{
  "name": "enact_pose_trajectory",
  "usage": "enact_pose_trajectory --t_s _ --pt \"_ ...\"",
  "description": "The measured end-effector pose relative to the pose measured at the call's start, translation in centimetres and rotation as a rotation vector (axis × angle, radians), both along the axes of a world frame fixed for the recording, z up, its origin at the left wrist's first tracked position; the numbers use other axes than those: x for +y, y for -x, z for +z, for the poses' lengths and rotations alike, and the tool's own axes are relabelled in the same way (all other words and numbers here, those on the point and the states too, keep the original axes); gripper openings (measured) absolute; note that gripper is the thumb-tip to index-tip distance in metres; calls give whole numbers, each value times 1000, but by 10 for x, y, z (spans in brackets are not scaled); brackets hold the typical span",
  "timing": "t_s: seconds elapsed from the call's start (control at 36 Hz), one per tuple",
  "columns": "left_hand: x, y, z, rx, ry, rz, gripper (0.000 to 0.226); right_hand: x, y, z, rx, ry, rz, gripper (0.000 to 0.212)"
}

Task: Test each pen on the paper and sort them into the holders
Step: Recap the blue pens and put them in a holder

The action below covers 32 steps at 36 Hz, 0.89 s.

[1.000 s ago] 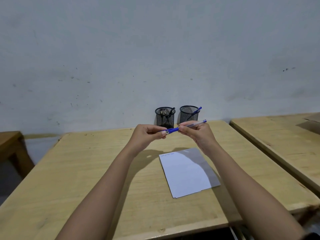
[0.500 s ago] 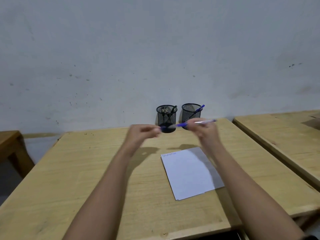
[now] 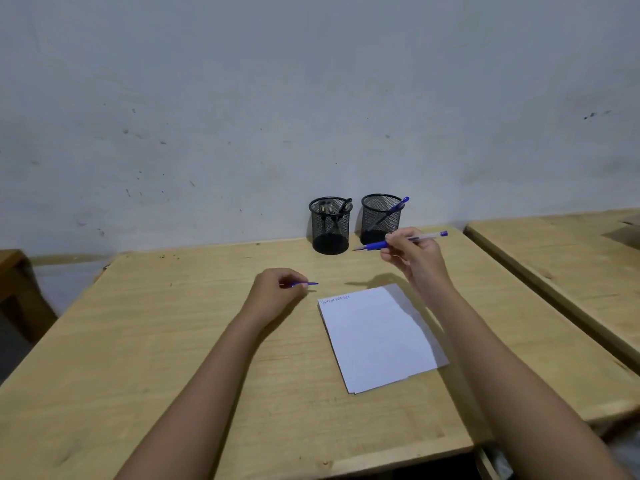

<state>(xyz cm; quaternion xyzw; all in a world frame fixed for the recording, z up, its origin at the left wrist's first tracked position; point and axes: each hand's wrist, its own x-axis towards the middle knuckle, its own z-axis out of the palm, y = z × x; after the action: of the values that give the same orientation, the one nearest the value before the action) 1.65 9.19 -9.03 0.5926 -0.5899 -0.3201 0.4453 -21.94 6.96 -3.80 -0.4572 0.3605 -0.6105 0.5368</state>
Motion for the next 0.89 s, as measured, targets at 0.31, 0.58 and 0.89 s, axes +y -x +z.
enact_pose_trajectory --t_s 0.31,0.58,0.89 --pt "-10 5 -4 -237 59 -4 19 4 -19 -16 146 -52 88 5" --pt "3 18 7 -344 149 29 31 3 -35 -16 252 -52 12 17" --pt "39 40 -13 -697 -26 -305 71 3 -48 -35 244 -115 -11 21"
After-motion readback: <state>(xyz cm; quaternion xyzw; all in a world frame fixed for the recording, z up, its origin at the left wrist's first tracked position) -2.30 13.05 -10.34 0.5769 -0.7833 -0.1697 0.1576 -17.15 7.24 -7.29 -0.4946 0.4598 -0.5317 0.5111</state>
